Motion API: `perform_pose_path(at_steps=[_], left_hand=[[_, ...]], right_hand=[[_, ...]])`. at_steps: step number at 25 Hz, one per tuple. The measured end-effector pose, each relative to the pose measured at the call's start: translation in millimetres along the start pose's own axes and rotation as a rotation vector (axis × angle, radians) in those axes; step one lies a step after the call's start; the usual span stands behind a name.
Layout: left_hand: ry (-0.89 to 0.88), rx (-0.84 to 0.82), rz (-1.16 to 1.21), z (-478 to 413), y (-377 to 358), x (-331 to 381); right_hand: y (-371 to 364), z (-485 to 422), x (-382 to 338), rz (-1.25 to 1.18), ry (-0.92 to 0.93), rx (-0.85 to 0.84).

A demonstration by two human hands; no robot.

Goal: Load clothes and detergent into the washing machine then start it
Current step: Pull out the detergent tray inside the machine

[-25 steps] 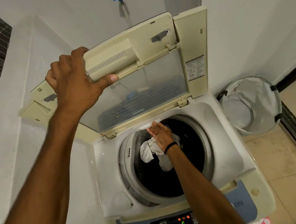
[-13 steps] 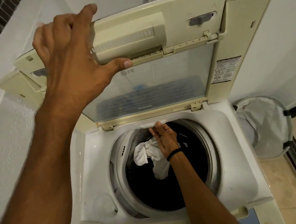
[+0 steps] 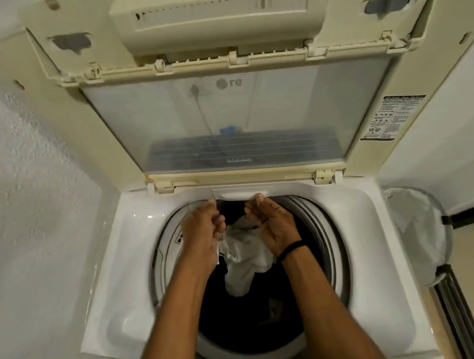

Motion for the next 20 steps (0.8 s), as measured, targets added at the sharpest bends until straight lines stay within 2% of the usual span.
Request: perform_pose_path(at_steps=[1,2,4,8,11,20], left_hand=[[0.172,-0.056,0.057,-11.4,-0.5,-11.0],[0.268,-0.118,0.075,-20.1,-3.1,-18.8],[0.344,-0.212,0.142,-29.8,-12.5,-27.6],[0.353,-0.277,0.442,-43.7,-24.7,-38.3],[0.323,-0.285,0.57,-49.6,-22.9,-45.1],[0.29,-0.309,0.475,-54.6,-14.7,-38.0]], right_hand=[[2.1,-0.3,-3.7,0.016,-0.005,-0.008],[3.2,-0.5,-6.9,0.024,-0.012,-0.012],[2.0,0.6,-12.0,0.032,-0.025,-0.011],[-1.7,2.0,-11.6,0.052,-0.029,0.013],[-3.5,0.1,-8.8,0.077,-0.003,0.06],[-3.8,1.5,-6.5,0.112,0.021,0.088]])
Point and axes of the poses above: each hand's wrist, its own z-axis away from the middle knuckle, its own y-axis out of the back of the hand, x = y × z, the point moved 2 cm from there along -z, towards the middle knuckle, and after that the axes turned 3 degrees about z, right-handed, at the moved point
